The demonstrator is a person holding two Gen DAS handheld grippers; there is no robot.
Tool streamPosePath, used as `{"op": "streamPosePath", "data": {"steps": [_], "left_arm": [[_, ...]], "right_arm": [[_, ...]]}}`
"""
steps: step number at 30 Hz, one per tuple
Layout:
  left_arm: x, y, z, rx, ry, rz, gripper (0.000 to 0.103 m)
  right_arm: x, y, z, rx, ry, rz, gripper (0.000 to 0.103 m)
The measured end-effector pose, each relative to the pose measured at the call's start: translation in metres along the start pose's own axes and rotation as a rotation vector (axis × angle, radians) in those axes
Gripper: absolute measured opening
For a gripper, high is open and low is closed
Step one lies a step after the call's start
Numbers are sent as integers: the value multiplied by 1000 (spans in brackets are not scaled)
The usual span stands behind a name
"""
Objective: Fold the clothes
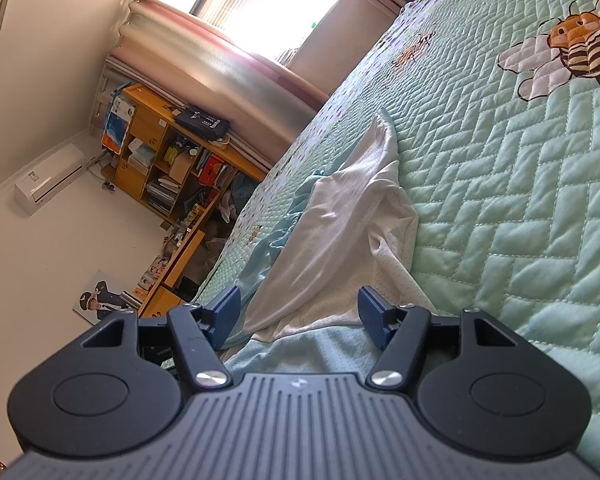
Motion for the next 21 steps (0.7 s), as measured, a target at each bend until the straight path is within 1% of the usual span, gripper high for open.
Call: {"op": "streamPosePath", "data": {"steps": [2, 5, 6, 7, 8, 10, 11, 12, 13, 15, 17, 18, 20, 21], "left_arm": [[-3, 1, 0, -9, -29, 6, 7], [-1, 1, 0, -10, -19, 10, 7], [-2, 1, 0, -4, -24, 9, 10], [-5, 1, 0, 3, -25, -2, 19], [-8, 1, -1, 11, -24, -15, 25], [-17, 5, -1, 31, -8, -61, 54], [-21, 8, -2, 40, -12, -74, 60], [-24, 11, -5, 46, -23, -73, 68], [-28, 15, -8, 53, -33, -71, 70], [-35, 24, -14, 63, -42, -75, 70], [-45, 32, -17, 66, -43, -105, 70], [-54, 35, -16, 62, -56, -135, 70], [-71, 37, -8, 31, -103, -165, 73], [-78, 37, -1, 2, -119, -172, 77]], "right_arm": [[0, 0, 0, 0, 1, 0, 66], [-1, 0, 0, 2, -3, 3, 66], [-1, 1, 0, 3, -5, 4, 66], [-1, 1, 0, 4, -8, 6, 66], [-1, 2, 1, 5, -14, 9, 66], [-2, 3, 3, 6, -33, 14, 66], [-3, 4, 3, 6, -40, 13, 66], [-4, 5, 4, 6, -43, 8, 66], [-4, 6, 4, 7, -43, 2, 66], [-4, 7, 4, 6, -33, -11, 66], [-4, 8, 4, 1, -29, -19, 66], [-4, 9, 4, -1, -30, -20, 66], [-5, 9, 4, -3, -31, -21, 66], [-6, 9, 4, -5, -31, -20, 66]]}}
Point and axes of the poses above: each gripper's, at about its wrist camera, not at the fingertips, and y roughly against the way its jaws point, x to its left, z to its top, the point moved 10 cm from there along -y, roughly the way its jaws point, and after that the axes turned 5 degrees about -y, right-handed, at the moved point
